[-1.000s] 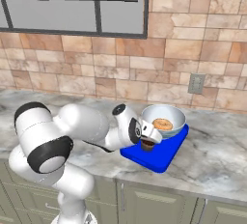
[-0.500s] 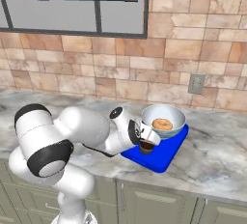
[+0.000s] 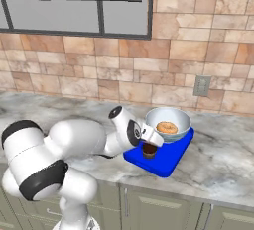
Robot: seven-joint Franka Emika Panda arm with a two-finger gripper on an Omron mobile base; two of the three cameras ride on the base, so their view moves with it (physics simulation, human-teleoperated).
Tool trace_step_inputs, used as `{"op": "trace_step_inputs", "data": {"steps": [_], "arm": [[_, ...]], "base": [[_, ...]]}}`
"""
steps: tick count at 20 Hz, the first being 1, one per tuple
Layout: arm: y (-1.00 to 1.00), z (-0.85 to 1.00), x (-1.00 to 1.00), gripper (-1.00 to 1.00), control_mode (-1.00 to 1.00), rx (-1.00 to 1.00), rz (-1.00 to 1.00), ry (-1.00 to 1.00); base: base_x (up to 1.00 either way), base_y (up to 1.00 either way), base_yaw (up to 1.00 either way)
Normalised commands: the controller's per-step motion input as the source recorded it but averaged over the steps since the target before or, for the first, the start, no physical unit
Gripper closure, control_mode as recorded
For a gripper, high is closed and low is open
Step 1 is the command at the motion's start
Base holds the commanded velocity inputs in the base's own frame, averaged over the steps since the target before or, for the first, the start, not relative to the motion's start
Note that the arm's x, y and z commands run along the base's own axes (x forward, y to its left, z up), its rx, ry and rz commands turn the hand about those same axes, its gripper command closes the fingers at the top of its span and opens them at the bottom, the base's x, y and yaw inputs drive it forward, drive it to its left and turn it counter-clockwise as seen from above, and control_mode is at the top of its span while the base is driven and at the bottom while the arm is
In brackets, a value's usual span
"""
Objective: Place the bowl with donut and the cupcake onto the tray.
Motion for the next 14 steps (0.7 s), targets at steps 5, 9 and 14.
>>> {"op": "trace_step_inputs", "data": {"steps": [5,9,14], "arm": [[-0.21,0.67,-0.57,-1.0,-1.0,0.0,0.0,0.0],[-0.24,0.74,-0.8,-1.0,-1.0,0.04,0.0,-0.04],[-0.3,0.34,-0.49,-1.0,-1.0,0.22,0.02,-0.17]], "base": [[0.0,0.0,0.0],[0.0,0.0,0.0],[0.0,0.0,0.0]]}}
